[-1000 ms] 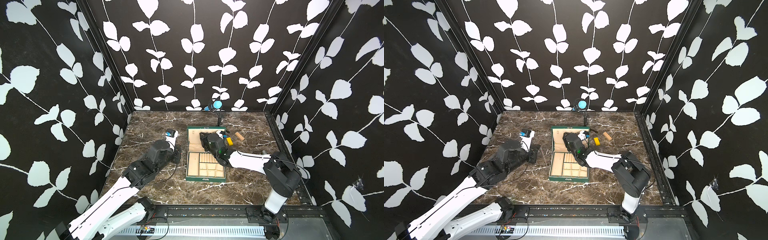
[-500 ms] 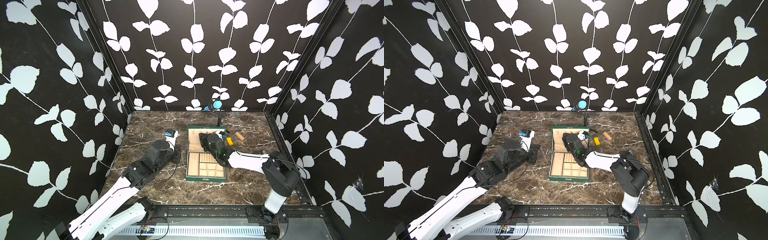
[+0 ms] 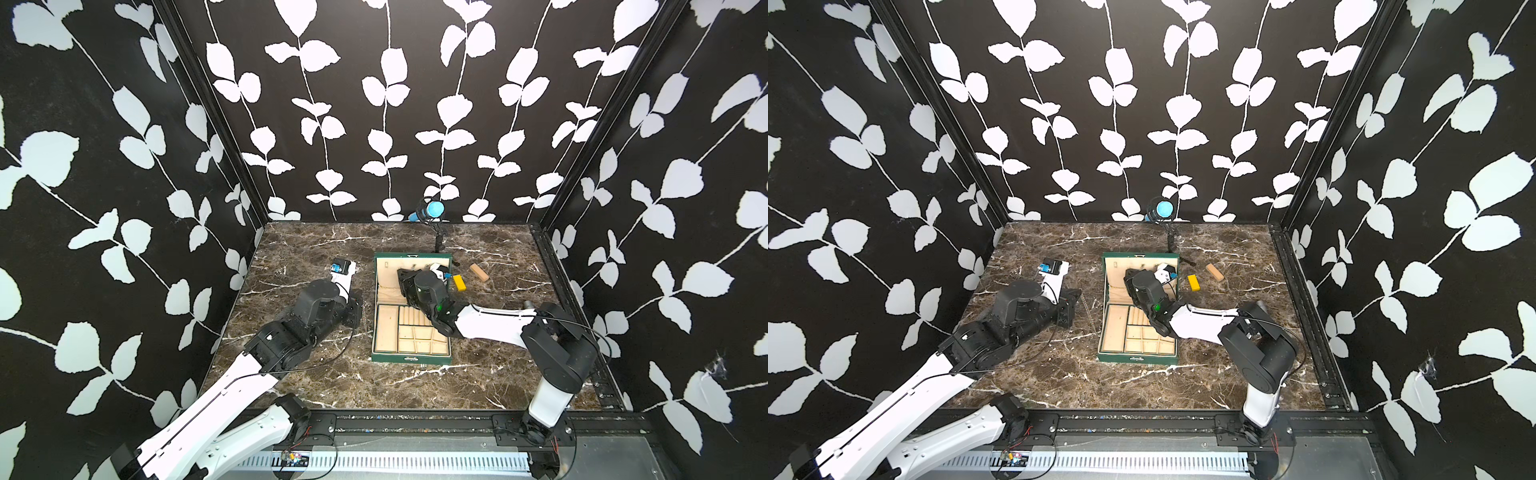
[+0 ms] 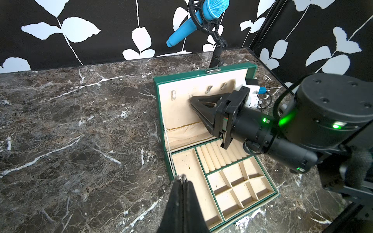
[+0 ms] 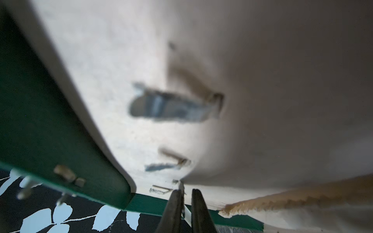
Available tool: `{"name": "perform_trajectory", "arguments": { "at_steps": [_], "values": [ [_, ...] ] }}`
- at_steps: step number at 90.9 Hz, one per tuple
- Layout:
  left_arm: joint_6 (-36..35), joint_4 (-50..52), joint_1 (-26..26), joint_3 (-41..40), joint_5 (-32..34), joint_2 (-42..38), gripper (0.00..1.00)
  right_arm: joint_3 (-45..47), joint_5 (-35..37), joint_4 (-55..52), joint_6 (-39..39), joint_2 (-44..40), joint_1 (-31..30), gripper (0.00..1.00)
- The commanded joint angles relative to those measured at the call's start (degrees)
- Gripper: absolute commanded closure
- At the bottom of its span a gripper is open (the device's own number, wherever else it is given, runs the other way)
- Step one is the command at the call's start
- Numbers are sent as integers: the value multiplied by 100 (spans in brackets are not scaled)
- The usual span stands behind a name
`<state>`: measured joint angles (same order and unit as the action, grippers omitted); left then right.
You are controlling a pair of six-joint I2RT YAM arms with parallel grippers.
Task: Put jewelry chain into jewelry box
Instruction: Open the fastener on the jewelry box.
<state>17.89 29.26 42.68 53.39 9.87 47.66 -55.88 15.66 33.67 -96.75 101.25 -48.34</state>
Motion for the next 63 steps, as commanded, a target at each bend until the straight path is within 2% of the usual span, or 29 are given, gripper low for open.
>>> {"name": "perform_trajectory", "arguments": {
  "at_steps": [1,14,24,38,45,55,63],
  "values": [
    [30,-46,11,-47,-40,-102,100,132,-45,-218,34,125,-49,83],
    [-7,17,8,49,-33,-116,100,119,-29,-293,167,-107,-53,62],
    [-67,97,5,190,-5,-99,100,133,-122,-384,390,-396,-44,51],
    [-164,251,4,499,-56,-45,100,404,-625,-453,817,-906,35,42],
    [-217,332,11,688,-128,15,100,602,-1027,-630,1150,-1476,105,41],
    [-249,390,4,987,-340,140,100,677,-1479,-1462,2203,-2235,163,40],
    [-275,439,8,1300,-556,293,100,509,-1591,-2368,3897,-2806,160,40]
  ]
}}
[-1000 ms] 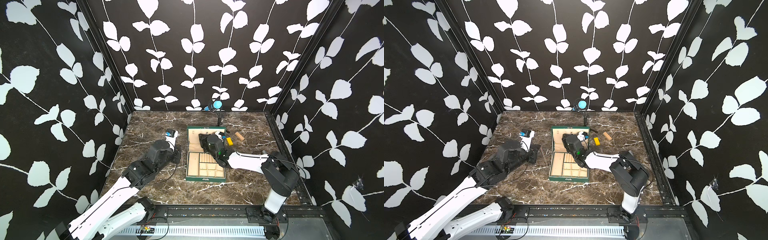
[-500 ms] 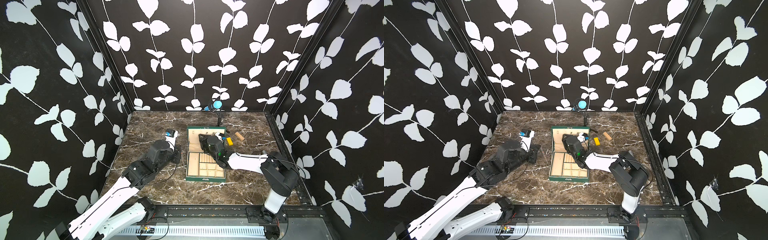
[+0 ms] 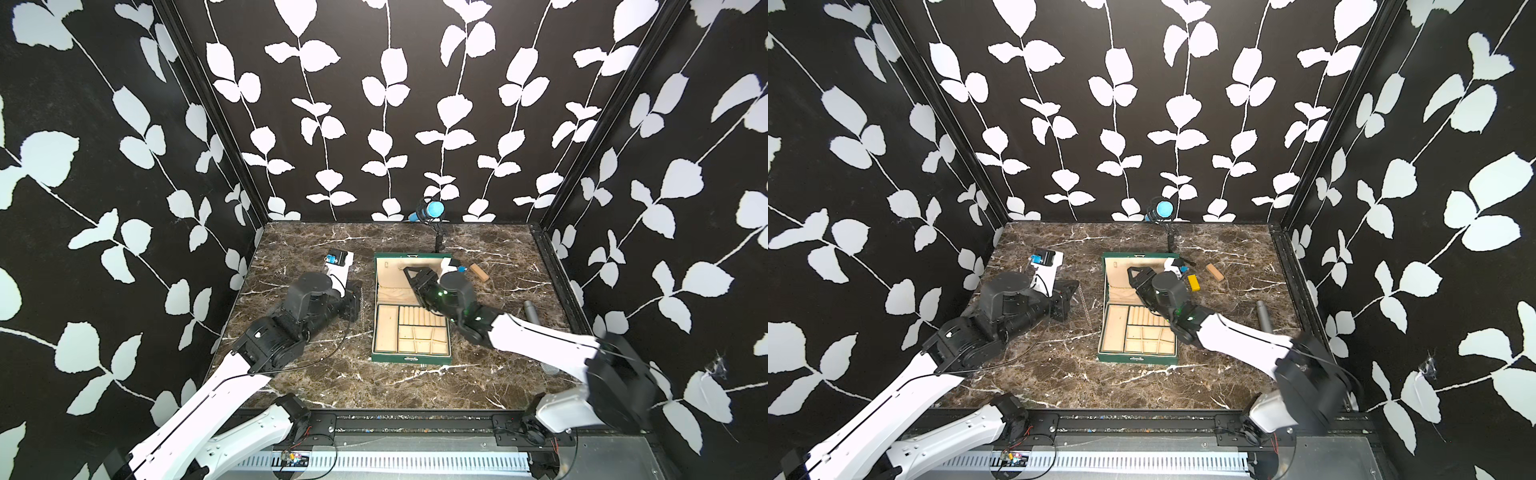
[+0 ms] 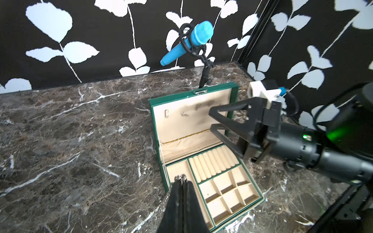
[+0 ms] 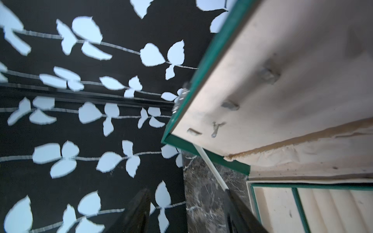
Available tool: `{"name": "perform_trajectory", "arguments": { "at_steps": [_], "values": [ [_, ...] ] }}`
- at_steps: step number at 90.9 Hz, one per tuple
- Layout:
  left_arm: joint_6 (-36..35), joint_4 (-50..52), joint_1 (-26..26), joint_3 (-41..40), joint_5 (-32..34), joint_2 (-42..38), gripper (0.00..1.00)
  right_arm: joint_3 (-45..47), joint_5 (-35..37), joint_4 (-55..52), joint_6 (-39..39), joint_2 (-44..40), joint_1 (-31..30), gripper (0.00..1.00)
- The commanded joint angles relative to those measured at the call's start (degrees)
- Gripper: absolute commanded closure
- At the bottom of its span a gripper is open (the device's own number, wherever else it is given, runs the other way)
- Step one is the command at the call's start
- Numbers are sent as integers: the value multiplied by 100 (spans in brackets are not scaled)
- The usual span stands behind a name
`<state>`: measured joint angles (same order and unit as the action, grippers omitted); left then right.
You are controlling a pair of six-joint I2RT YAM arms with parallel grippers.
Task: Put jewelry chain into jewelry box
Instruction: Open the fastener on the jewelry box, then hang the necklace on the jewelry box clasp.
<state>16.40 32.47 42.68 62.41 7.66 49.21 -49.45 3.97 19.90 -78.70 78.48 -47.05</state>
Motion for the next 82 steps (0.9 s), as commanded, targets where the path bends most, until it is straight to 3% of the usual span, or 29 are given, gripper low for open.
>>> {"name": "perform_trajectory", "arguments": {
  "at_steps": [1,3,13,28,43,59,82],
  "values": [
    [-127,123,10,440,-357,157,100,-161,-409,-1130,2309,-602,34,39],
    [-135,133,10,540,-420,211,100,-233,-324,-1470,3008,-792,15,38],
    [-171,171,8,1032,-784,510,100,-123,22,-1899,4835,-1350,11,38],
    [-207,173,6,1596,-1070,1004,100,252,-279,-1522,6468,-1794,11,37],
    [-170,-108,7,1767,-1270,1473,100,380,-493,-1014,6912,-1646,-10,40],
    [-130,-370,6,1908,-1467,1917,100,757,-757,423,7169,-1299,-140,42],
    [-120,-443,10,2044,-1605,2128,100,779,-541,1546,7323,-368,-328,51]
  ]
}}
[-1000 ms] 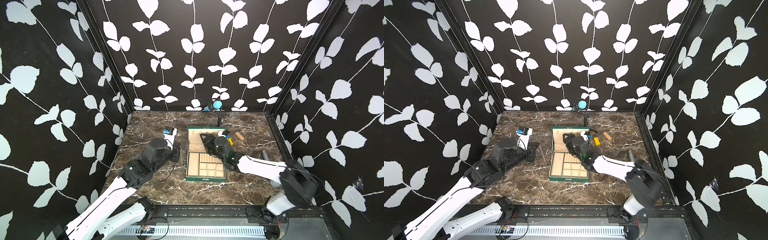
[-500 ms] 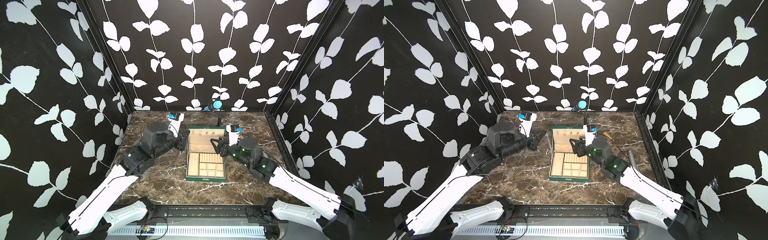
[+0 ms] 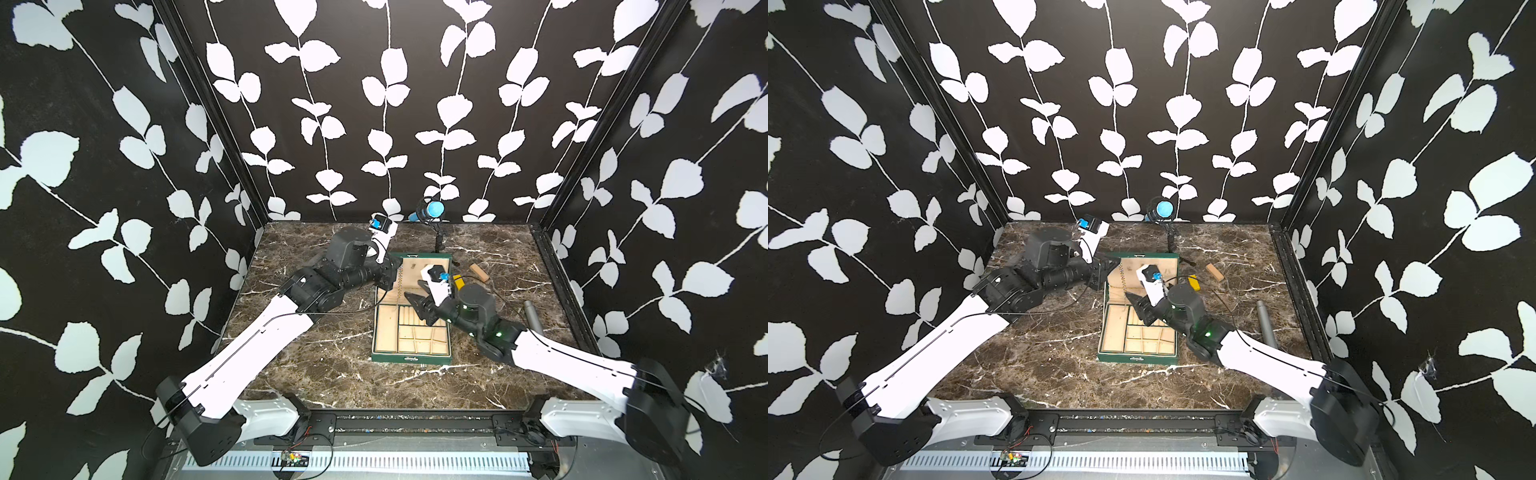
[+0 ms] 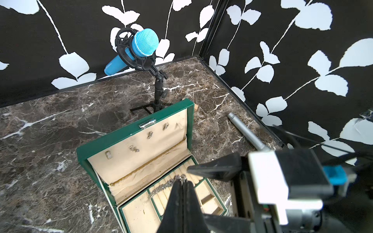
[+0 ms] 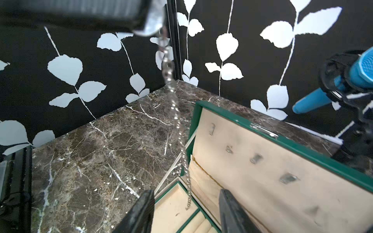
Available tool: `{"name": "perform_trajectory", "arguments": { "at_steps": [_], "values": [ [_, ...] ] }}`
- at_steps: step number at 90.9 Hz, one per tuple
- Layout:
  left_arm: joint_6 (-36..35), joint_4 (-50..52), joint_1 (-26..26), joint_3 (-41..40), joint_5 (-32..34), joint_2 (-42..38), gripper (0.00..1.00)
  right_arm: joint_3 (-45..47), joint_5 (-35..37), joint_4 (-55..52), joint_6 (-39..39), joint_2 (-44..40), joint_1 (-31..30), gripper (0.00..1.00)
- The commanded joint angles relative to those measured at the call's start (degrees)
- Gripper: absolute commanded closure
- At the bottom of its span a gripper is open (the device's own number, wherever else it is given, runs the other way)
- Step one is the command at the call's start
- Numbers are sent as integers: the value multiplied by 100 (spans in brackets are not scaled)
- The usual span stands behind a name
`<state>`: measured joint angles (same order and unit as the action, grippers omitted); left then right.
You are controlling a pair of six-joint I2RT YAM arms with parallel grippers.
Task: Put jewelry chain into jewelry box
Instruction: Hang the necklace on the jewelry box clasp.
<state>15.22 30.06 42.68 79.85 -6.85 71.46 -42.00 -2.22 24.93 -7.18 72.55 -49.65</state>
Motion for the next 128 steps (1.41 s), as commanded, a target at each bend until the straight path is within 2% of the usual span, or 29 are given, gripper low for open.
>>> {"name": "perform_trajectory", "arguments": {
  "at_steps": [1,28,48,84,97,113,128],
  "values": [
    [-2,-198,7,297,-156,-97,100,34,79,1081,168,260,-74,52],
    [-28,-123,4,297,-163,-152,100,33,446,1659,94,843,-137,64],
    [-20,-112,4,269,-168,-218,100,87,521,1794,46,915,-198,77],
    [7,-139,7,192,-159,-303,100,77,621,1814,2,969,-253,90],
    [11,-132,10,191,-159,-312,100,94,660,1808,-3,947,-249,91],
    [41,-140,5,193,-167,-317,100,94,653,1792,-27,945,-255,80],
    [64,-149,4,178,-177,-324,100,93,661,1770,-30,932,-259,80]
  ]
}}
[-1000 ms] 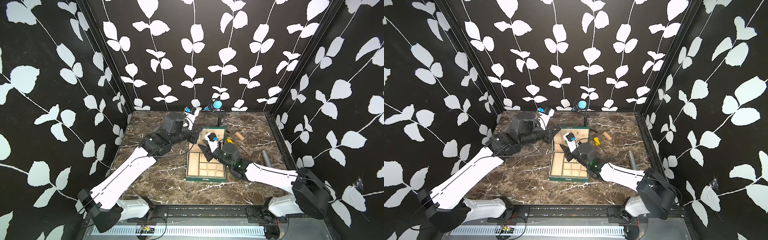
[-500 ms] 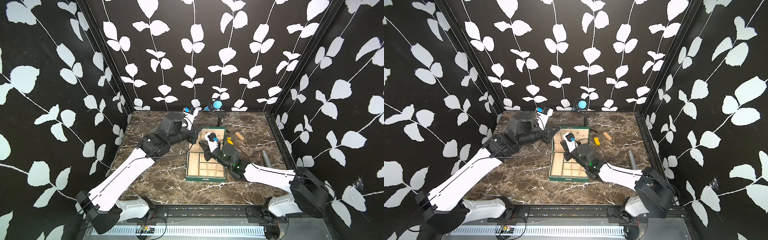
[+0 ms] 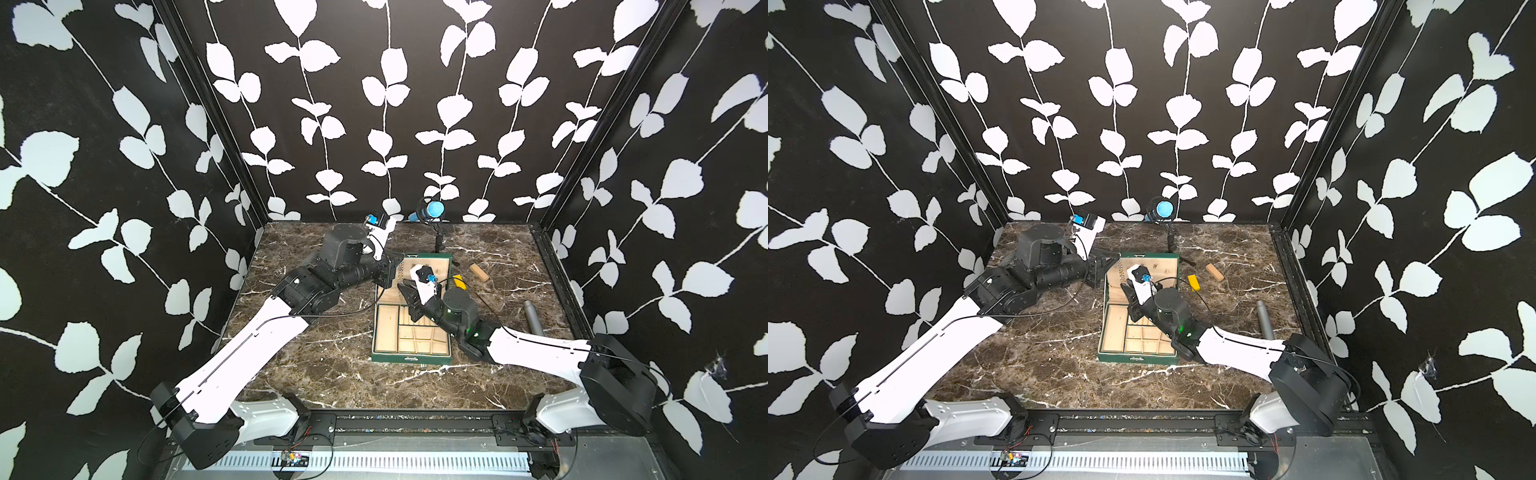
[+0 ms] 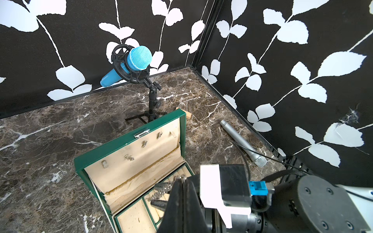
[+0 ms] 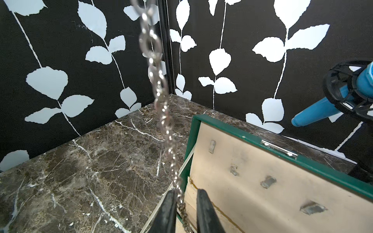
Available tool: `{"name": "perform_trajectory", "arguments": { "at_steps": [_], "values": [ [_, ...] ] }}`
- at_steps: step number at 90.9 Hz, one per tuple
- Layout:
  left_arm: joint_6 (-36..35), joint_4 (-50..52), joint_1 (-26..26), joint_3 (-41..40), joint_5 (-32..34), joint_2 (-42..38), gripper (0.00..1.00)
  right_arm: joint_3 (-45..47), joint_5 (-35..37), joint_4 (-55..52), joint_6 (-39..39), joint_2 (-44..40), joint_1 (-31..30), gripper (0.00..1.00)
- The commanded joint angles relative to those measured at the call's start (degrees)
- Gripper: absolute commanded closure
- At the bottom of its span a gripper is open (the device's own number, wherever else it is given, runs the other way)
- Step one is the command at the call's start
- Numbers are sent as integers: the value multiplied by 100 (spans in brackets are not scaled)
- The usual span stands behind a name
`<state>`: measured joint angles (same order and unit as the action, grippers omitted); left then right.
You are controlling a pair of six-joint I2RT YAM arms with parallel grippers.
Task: Put jewelry chain into jewelry box
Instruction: Hang the necklace on the jewelry box clasp.
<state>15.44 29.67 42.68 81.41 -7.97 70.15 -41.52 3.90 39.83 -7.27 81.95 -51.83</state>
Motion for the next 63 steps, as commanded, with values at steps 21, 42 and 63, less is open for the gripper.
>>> {"name": "perform_trajectory", "arguments": {
  "at_steps": [21,42,63],
  "values": [
    [64,-129,9,28,-91,-186,100,28,28,253,-37,6,-38,85],
    [64,-131,5,-5,-70,-201,100,33,58,250,-43,6,-42,98],
    [151,-357,4,-388,333,-387,100,185,314,155,-118,-203,-15,100]
  ]
}}
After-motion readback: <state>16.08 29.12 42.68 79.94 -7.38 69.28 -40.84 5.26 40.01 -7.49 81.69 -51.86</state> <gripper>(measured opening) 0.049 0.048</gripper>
